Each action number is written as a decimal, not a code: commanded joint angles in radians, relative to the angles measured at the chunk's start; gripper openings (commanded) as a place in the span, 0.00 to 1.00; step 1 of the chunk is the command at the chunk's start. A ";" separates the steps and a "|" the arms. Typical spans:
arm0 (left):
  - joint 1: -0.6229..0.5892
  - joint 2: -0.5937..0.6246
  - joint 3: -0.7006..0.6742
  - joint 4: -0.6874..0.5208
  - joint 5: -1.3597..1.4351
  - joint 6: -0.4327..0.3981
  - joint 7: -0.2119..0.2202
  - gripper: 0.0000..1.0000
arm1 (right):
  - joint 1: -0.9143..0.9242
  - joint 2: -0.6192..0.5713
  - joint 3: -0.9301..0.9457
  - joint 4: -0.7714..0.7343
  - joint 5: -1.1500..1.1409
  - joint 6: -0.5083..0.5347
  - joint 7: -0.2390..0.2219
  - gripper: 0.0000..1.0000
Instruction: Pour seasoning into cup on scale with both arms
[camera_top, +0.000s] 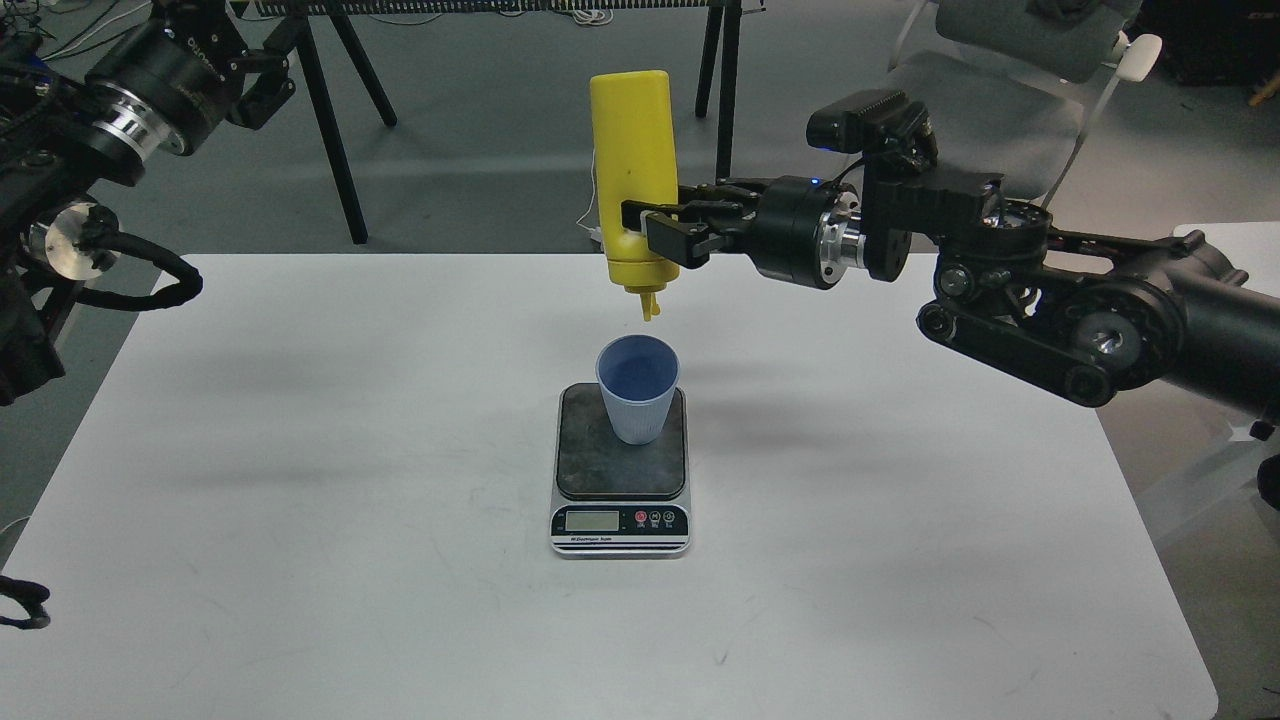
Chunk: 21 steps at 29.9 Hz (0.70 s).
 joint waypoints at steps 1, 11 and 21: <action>0.000 0.000 0.000 0.000 0.000 0.000 0.000 0.95 | -0.001 -0.001 -0.007 0.000 0.000 -0.002 0.001 0.46; 0.002 0.000 0.000 0.001 0.000 0.000 0.000 0.95 | -0.010 0.001 -0.012 -0.005 -0.024 -0.002 0.001 0.46; 0.002 0.000 0.002 0.000 0.000 0.000 0.000 0.95 | -0.025 -0.071 0.123 0.003 0.335 0.052 0.004 0.46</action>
